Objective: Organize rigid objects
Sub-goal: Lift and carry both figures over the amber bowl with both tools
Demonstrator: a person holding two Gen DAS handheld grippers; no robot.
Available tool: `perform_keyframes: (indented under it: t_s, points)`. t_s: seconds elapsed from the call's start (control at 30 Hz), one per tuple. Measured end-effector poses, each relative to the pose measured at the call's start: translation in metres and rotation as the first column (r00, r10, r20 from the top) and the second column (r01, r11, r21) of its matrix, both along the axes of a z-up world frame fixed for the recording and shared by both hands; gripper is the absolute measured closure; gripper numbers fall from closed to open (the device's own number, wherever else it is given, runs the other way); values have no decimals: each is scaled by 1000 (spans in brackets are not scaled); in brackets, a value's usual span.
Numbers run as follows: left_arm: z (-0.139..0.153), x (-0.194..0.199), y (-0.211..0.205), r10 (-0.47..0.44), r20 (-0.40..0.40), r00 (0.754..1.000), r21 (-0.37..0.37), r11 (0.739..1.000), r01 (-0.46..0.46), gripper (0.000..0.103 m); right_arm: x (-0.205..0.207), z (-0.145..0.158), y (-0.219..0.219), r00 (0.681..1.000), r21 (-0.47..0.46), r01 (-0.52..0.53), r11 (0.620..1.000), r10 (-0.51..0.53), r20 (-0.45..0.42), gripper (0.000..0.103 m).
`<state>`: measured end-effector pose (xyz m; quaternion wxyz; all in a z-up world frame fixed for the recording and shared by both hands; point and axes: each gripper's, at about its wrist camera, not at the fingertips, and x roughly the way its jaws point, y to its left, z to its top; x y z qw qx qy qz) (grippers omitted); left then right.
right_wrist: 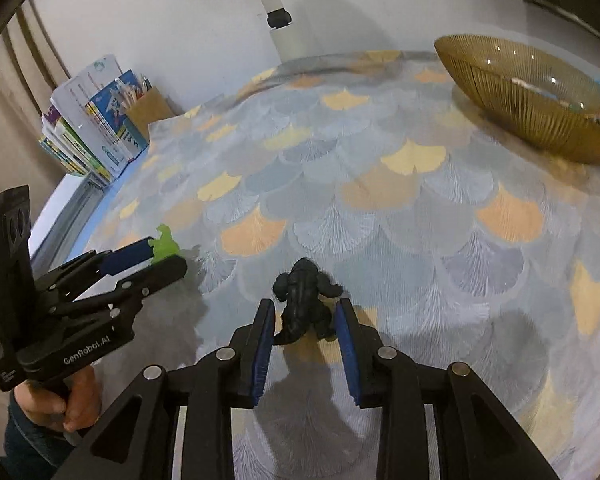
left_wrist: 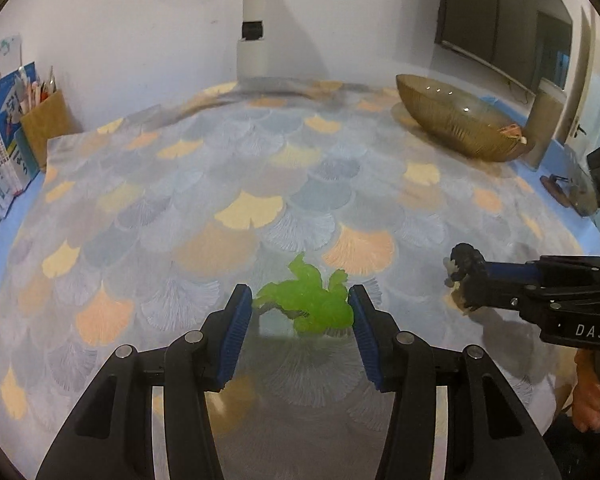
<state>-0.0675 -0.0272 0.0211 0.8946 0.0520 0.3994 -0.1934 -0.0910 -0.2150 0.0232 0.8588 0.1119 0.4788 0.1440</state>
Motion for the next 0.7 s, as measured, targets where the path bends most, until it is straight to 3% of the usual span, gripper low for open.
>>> perform_keyframes:
  t_s: [0.27,0.7]
  points:
    - [-4,-11,-20,-52,55,997,132,990,44,55,-8,1,1,1000,21,-19,1000,18,18,53]
    - [-3,-12,-22,-18,64,998,154,988,8,55,8,-1,33,997,-205,47,978,-32,76,52]
